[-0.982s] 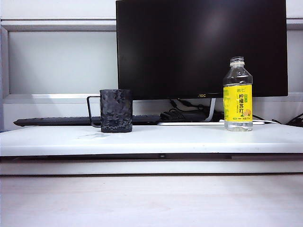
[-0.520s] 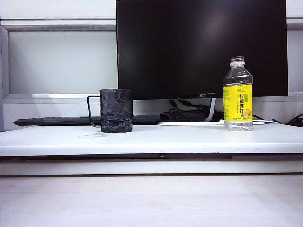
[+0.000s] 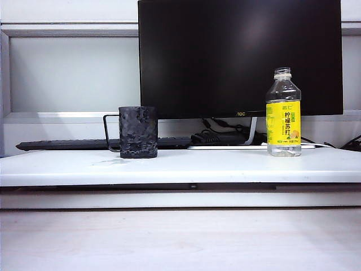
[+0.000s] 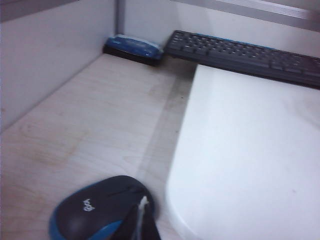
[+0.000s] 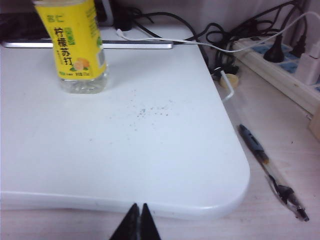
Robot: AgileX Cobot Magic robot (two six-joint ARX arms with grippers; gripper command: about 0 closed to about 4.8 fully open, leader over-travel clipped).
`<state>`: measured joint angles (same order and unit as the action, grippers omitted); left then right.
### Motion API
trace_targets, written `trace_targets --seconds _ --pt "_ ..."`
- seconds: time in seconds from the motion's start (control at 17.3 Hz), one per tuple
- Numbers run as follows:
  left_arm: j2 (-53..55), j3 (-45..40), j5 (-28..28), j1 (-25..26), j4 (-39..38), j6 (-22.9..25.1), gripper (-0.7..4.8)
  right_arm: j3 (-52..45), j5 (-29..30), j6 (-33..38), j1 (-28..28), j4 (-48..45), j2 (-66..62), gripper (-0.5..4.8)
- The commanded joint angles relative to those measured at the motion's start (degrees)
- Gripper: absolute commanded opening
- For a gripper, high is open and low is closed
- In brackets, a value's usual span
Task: Carefully pick up the bottle and pour some water from the bottle into the cup.
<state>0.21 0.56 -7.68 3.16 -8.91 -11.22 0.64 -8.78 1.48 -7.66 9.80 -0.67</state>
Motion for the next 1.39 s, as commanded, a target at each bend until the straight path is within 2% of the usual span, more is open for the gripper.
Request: trace_targets --seconds 0.06,0.17,0.29,0.46,0.81,1.39 --pt "0.0 -0.02 3.21 0.07 -0.55 0.26 -0.03 -0.2 1.14 0.02 -0.02 0.17 0.04 0.09" --pt "0.0 -0.02 9.33 0.04 0.7 0.26 -0.03 -0.22 7.23 0.02 -0.04 0.07 0.52 0.09" --pt "0.0 -0.02 12.55 -0.02 2.23 0.26 -0.03 -0.22 12.66 0.02 -0.04 -0.5 0.5 0.09" --pt "0.0 -0.02 12.44 -0.02 3.19 0.26 -0.03 -0.22 11.67 0.02 0.02 -1.4 0.5 0.09" --pt "0.0 -0.02 12.48 0.0 9.46 0.26 -0.03 -0.22 4.79 0.02 0.02 -3.93 0.5 0.09" --pt "0.0 -0.02 12.68 0.04 9.73 0.26 -0.03 -0.2 4.81 0.02 0.02 -4.02 0.5 0.09"
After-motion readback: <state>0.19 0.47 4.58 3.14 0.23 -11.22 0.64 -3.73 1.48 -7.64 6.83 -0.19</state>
